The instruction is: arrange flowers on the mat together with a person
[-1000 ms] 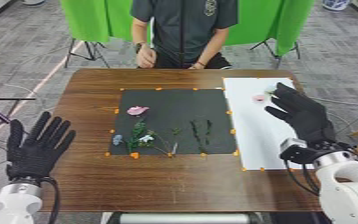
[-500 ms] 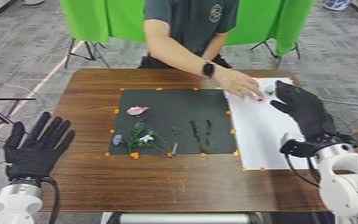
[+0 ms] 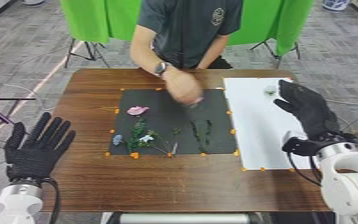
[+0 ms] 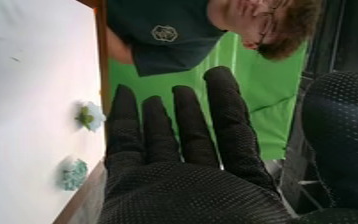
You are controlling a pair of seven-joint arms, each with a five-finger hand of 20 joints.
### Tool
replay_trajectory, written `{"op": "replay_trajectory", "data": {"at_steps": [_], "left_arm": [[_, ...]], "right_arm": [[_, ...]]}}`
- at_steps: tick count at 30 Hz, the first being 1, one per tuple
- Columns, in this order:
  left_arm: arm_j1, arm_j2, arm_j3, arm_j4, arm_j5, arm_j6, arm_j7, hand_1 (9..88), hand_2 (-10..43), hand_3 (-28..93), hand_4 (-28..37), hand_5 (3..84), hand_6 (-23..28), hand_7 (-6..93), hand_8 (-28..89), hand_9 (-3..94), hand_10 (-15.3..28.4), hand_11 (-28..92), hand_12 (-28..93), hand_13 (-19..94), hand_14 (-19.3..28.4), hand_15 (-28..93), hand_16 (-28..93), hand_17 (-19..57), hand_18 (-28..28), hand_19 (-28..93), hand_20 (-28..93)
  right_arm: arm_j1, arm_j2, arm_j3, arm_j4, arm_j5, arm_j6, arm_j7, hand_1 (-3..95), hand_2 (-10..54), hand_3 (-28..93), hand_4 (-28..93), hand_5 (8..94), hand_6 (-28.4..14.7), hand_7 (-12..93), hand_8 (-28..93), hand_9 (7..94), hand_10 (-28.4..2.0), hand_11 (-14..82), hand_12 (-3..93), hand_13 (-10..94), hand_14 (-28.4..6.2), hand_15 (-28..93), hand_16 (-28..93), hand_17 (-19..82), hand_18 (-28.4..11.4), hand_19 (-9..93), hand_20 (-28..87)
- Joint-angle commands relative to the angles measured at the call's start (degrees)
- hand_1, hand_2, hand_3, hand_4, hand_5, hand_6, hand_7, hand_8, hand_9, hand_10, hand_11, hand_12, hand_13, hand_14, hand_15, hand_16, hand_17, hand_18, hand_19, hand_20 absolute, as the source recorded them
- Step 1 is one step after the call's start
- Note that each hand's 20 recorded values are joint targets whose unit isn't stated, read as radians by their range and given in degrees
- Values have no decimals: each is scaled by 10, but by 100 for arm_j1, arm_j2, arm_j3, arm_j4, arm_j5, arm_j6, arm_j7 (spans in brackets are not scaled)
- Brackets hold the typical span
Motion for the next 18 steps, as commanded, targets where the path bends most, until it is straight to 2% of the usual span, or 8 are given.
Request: {"op": "replay_trajectory", "data": {"at_steps": [1, 9, 11, 12, 13, 18], "left_arm": [[33, -54, 19, 30, 24, -1, -58, 242, 140, 677, -283, 410, 78, 86, -99, 384, 154, 176, 67, 298, 142, 216, -66, -50, 132, 285, 112], [24, -11, 26, 34, 10, 2, -34, 244, 140, 674, -283, 410, 77, 87, -99, 383, 155, 174, 67, 296, 143, 216, -64, -50, 132, 285, 112], [-17, 9, 61, 56, -59, -13, -39, 255, 149, 645, -283, 411, 76, 88, -98, 382, 155, 174, 67, 296, 143, 217, -64, -50, 132, 285, 112], [-13, 6, 66, 54, -59, -26, -30, 264, 155, 621, -283, 411, 74, 89, -99, 382, 155, 174, 67, 296, 143, 217, -64, -50, 132, 285, 112], [-28, 10, 80, 60, -39, -30, -31, 272, 160, 597, -283, 411, 73, 91, -100, 382, 156, 174, 67, 296, 143, 217, -64, -50, 132, 285, 112], [-22, 17, 82, 59, -59, -38, -14, 284, 166, 555, -283, 411, 73, 89, -100, 381, 157, 174, 67, 295, 145, 217, -64, -51, 132, 284, 112]], "right_arm": [[42, 6, -149, -25, -220, -22, 50, 183, 53, 788, -245, 437, -33, 129, -104, 343, -121, 27, 101, 239, -93, 42, 130, 126, -103, 275, 94], [151, 131, -167, 24, -1228, 43, -34, 192, 29, 795, -244, 437, -34, 130, -105, 340, -121, 25, 103, 235, -91, 41, 128, 125, -103, 272, 92], [159, 207, -201, -10, -1772, 179, 74, 196, 24, 793, -244, 440, -33, 133, -105, 341, -122, 27, 103, 235, -80, 37, 124, 126, -89, 269, 89], [208, 246, -249, 27, -1854, 202, 58, 197, 23, 793, -244, 442, -34, 135, -106, 343, -123, 28, 103, 237, -77, 33, 118, 130, -81, 261, 82], [-15, 94, 97, -120, -1840, -63, -14, 196, 21, 795, -243, 444, -35, 135, -107, 344, -123, 29, 102, 238, -76, 31, 114, 131, -76, 258, 79], [92, 181, 123, -3, -2482, -3, -123, 197, 15, 796, -240, 444, -36, 136, -108, 342, -123, 32, 99, 219, -65, 37, 94, 127, -64, 247, 62]]}}
